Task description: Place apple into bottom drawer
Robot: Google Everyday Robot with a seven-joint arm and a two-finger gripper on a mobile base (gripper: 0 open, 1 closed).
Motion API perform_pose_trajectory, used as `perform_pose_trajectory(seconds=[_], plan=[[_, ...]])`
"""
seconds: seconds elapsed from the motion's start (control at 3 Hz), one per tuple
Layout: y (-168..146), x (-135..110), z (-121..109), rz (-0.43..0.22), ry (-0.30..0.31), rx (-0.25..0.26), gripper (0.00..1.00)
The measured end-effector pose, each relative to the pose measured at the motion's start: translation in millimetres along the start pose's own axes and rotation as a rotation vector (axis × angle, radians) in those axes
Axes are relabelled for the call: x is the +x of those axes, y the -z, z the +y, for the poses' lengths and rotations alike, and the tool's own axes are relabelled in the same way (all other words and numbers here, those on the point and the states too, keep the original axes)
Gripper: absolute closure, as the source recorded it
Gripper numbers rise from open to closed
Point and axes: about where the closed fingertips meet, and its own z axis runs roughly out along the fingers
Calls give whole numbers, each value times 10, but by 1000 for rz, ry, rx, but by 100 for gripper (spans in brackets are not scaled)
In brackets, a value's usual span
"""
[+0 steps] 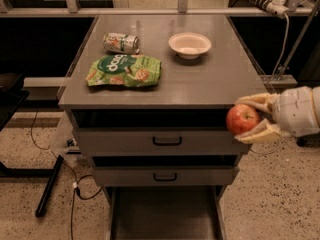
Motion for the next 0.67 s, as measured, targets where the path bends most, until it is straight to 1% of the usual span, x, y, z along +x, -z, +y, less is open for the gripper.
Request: perform_pose_trajectory(seconds=[0.33,0.67], plan=[[-262,437,320,6,-20,2,100],[-596,793,541,37,-49,-24,100]])
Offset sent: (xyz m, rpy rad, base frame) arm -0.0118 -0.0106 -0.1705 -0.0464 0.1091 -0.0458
